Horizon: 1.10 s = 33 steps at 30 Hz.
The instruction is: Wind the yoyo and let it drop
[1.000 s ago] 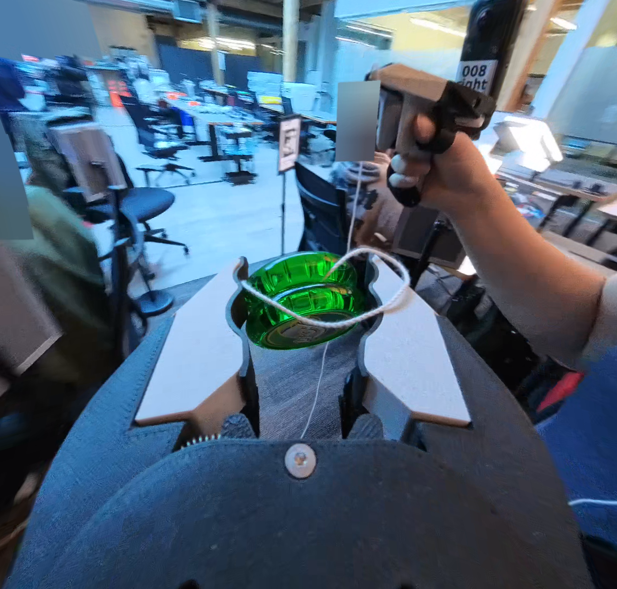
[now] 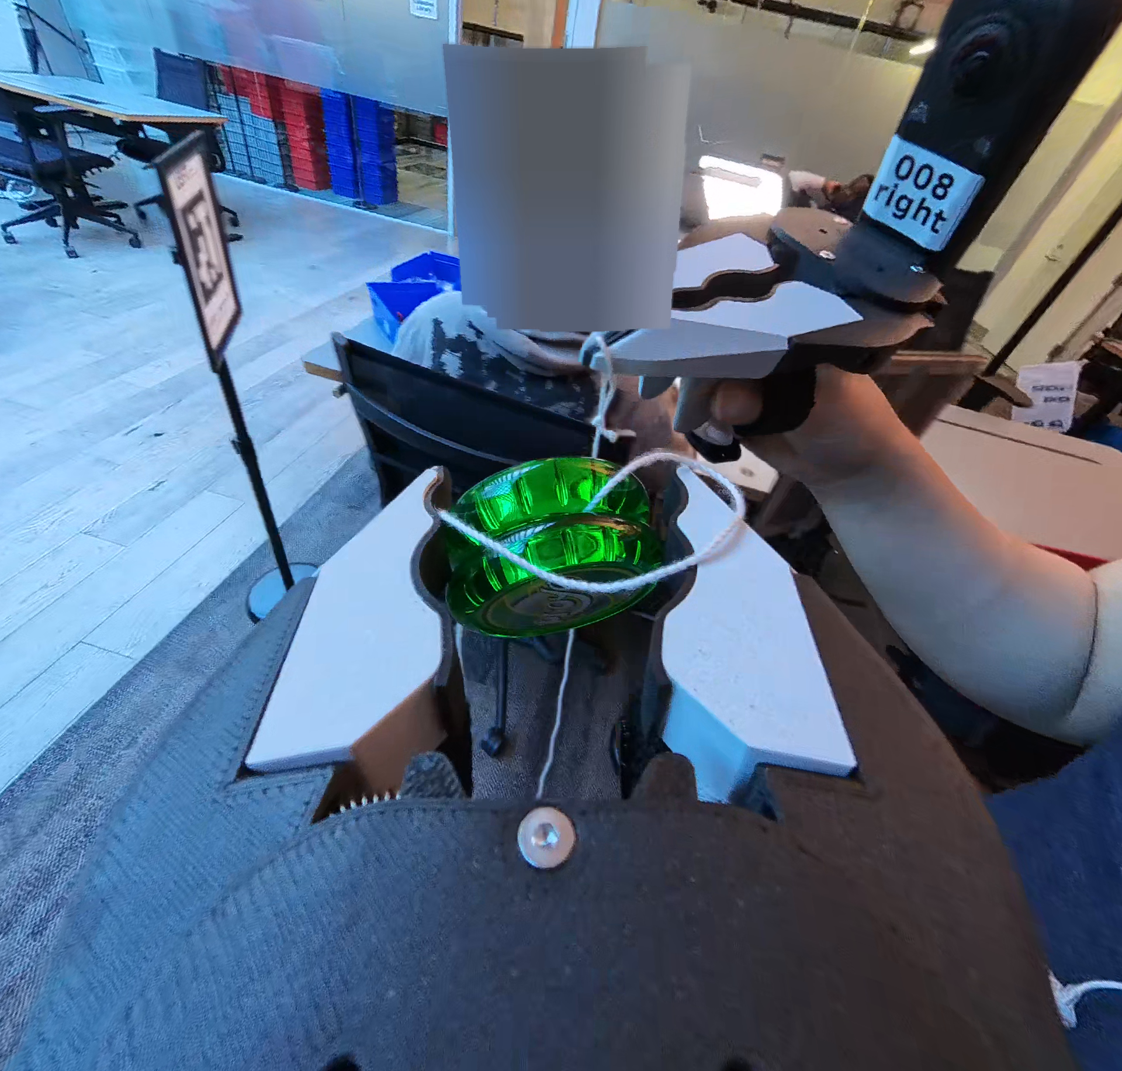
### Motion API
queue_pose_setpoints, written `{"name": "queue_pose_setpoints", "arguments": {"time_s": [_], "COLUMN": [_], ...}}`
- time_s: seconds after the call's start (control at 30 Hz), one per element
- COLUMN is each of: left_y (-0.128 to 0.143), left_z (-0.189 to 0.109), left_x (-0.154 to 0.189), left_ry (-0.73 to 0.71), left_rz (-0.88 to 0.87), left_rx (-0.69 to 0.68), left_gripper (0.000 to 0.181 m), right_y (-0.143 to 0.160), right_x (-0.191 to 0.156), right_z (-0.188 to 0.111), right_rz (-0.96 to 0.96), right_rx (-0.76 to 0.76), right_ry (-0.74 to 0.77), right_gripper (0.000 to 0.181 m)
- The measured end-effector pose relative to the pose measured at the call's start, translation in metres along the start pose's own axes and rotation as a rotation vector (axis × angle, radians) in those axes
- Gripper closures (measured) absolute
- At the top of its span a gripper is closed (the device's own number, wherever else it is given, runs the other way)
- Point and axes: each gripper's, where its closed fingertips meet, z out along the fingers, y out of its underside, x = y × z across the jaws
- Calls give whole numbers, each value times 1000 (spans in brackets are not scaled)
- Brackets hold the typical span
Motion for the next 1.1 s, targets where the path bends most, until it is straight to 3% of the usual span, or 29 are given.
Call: {"name": "queue_pose_setpoints", "arguments": {"time_s": [0.2, 0.37, 0.5, 0.7, 0.87, 1.1], "left_y": [-32, -63, -73, -86, -123, -166], "left_z": [60, 94, 113, 144, 172, 211], "left_x": [-124, -223, -297, -430, -543, -705], "left_ry": [-114, -206, -255, -236, -164, -203], "left_rz": [-51, -78, -49, -19, -21, -21], "left_rx": [28, 96, 95, 84, 63, 79], "left_gripper": [112, 112, 112, 112, 112, 112], "right_y": [4, -1, 17, 44, 57, 79], "right_x": [122, 221, 281, 388, 479, 608], "right_z": [71, 136, 194, 288, 356, 443], "right_rz": [-22, -54, -61, -83, -96, -83], "right_rx": [14, 41, 25, 45, -12, -22], "right_ry": [-156, -200, -251, -204, -149, -135], "right_gripper": [181, 181, 181, 181, 181, 181]}}
